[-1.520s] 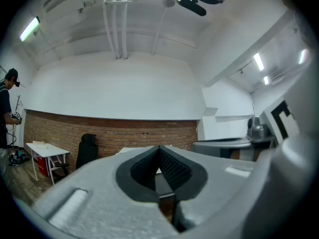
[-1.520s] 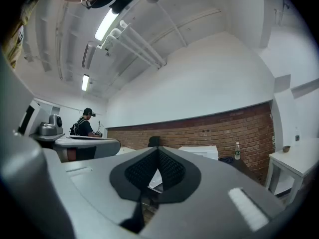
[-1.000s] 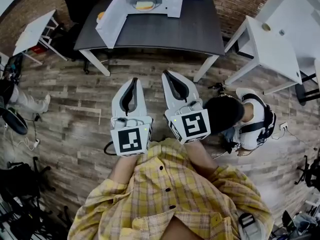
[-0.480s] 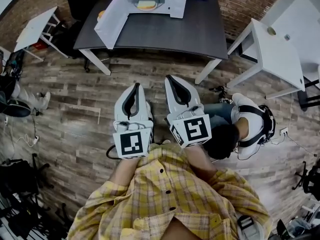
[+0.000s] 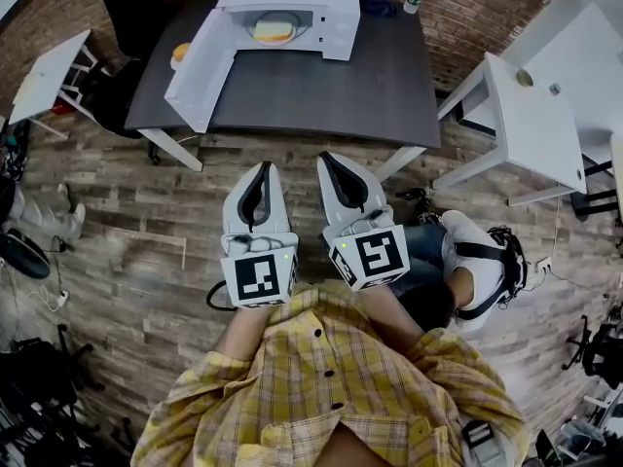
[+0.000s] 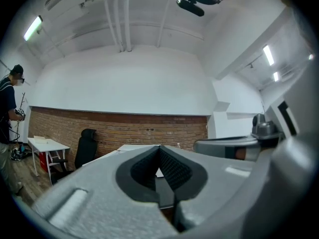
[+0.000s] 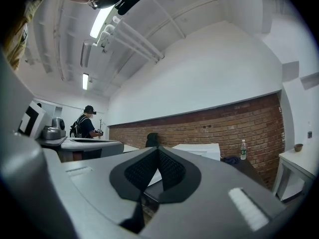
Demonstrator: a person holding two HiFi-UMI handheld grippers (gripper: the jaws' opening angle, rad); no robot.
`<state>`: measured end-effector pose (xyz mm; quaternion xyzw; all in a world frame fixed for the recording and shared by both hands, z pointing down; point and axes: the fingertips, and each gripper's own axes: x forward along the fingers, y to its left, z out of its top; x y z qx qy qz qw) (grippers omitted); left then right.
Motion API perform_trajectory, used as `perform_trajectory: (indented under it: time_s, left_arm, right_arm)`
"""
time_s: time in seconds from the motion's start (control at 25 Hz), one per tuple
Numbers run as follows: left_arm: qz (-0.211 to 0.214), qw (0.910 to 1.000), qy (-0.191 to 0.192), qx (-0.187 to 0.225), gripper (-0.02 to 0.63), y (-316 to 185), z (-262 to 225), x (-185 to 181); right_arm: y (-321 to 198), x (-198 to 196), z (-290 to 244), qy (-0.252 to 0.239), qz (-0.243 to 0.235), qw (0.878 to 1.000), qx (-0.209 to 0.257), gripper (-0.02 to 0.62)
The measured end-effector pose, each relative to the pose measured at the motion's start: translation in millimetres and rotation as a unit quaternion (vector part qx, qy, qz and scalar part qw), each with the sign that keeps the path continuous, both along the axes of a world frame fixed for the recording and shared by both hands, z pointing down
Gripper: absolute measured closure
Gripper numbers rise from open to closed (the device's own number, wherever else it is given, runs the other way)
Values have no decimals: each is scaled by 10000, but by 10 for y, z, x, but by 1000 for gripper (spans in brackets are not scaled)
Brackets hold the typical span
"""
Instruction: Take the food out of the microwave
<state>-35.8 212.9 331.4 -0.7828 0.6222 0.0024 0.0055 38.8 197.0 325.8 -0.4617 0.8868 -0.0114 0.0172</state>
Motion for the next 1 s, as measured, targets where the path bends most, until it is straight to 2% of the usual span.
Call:
perform_trajectory:
  time_s: [0.16,0.32,0.48,1.0]
  left_arm:
    - [56,9999,87,13,606,-571,-93,-96]
    - [176,9997,6,-169,606,-1105,-81,-217]
    - [287,9993,178,-138,606,-1603,-124,-287]
    - [693,9970,308,-144,606,-2817,-137,-597]
  right_arm:
    - [-539,-130,-87,-3,40,10000,-2,591]
    - [-1050,-251,-130,8,148,9999,-60,591]
    - [-1548,-346,-90,30,283,9994,-176,591]
    - [-2718,-698,-69,40,600,9980,-193,591]
